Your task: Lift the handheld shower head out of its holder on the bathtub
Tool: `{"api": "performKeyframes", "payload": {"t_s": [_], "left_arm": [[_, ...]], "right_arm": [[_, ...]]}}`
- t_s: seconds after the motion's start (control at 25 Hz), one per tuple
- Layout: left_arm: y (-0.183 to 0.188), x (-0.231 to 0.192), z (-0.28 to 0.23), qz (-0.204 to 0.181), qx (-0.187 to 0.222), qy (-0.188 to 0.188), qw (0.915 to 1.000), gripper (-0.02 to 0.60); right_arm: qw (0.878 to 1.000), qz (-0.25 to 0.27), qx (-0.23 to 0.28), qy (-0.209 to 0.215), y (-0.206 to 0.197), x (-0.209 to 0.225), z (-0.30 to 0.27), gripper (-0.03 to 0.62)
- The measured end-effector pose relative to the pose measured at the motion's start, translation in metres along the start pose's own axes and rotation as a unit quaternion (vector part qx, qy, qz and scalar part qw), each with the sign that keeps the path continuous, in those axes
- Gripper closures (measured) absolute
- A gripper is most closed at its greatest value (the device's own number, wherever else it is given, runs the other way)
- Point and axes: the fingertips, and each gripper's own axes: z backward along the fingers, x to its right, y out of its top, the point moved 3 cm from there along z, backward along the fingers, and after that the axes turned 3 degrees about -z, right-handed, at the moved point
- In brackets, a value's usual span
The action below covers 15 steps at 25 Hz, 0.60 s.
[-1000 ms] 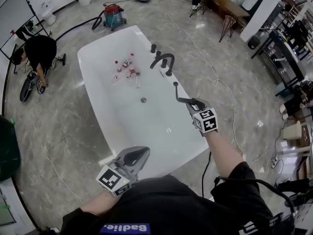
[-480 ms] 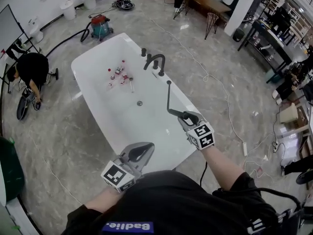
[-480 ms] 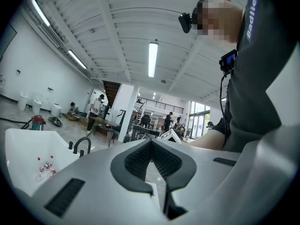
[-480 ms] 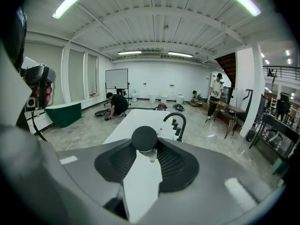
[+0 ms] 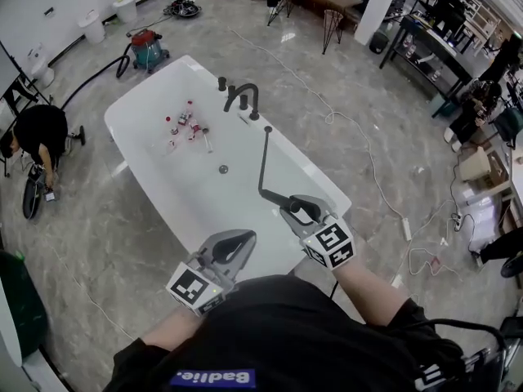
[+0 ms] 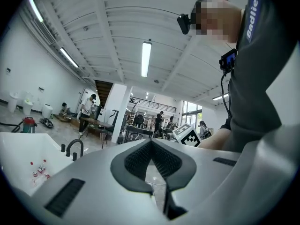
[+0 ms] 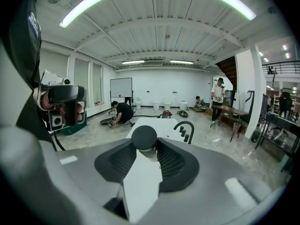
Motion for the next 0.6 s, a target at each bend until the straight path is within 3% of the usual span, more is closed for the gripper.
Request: {"api": "performKeyframes", "payload": {"t_s": [0.6], "left_arm": [[0.002, 0.016, 0.004, -0.001, 0.002, -0.017, 0.9999, 0.578]], "right_arm": [[0.999, 0.011, 0.040, 0.022, 0.016, -0.059, 0.052, 0.462]]}}
